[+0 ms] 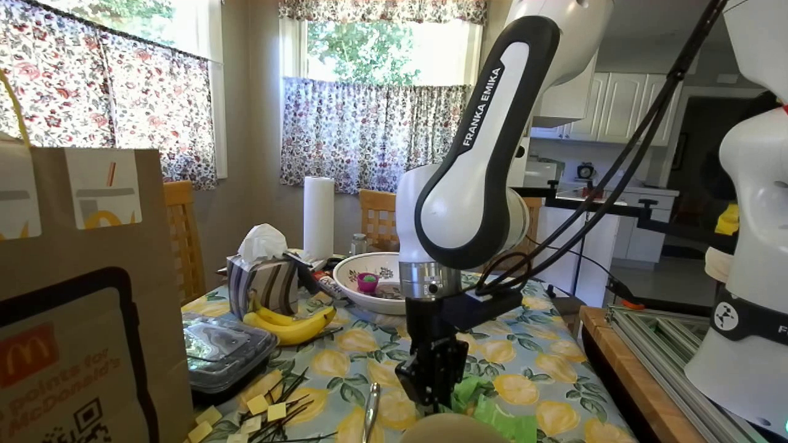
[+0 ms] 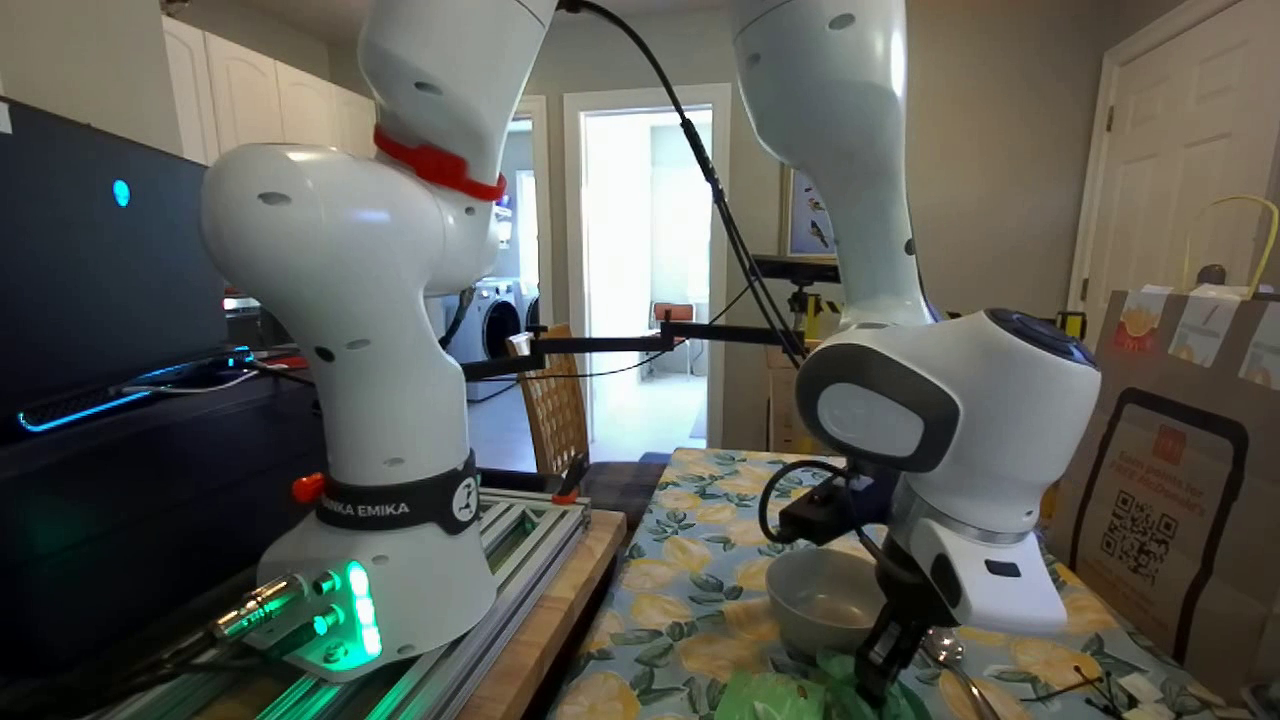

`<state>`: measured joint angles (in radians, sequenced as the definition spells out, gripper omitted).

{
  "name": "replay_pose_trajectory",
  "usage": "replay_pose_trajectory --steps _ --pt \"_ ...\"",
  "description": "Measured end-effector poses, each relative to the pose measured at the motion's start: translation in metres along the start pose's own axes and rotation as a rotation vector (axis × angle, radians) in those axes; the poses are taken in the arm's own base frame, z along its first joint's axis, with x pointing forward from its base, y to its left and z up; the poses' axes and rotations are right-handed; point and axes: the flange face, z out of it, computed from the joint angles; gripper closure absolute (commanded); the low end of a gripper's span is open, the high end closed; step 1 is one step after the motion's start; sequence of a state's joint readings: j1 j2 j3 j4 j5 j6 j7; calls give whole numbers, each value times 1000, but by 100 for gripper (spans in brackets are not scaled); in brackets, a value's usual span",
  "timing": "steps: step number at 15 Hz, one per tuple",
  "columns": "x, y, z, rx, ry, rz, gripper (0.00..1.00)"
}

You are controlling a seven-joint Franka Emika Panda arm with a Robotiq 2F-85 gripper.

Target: Take the green packet in the grey bowl out and place it on the table then pick up two green packets and place them in the grey bowl

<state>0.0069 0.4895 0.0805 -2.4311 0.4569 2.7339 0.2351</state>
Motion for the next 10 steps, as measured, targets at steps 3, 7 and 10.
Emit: replay_pose_trajectory --steps 3,7,10 --pt "-12 -2 -8 -36 19 -40 94" --pt "-35 -1 -24 -94 53 -110 94" --pt "-51 0 -38 -141 91 -160 94"
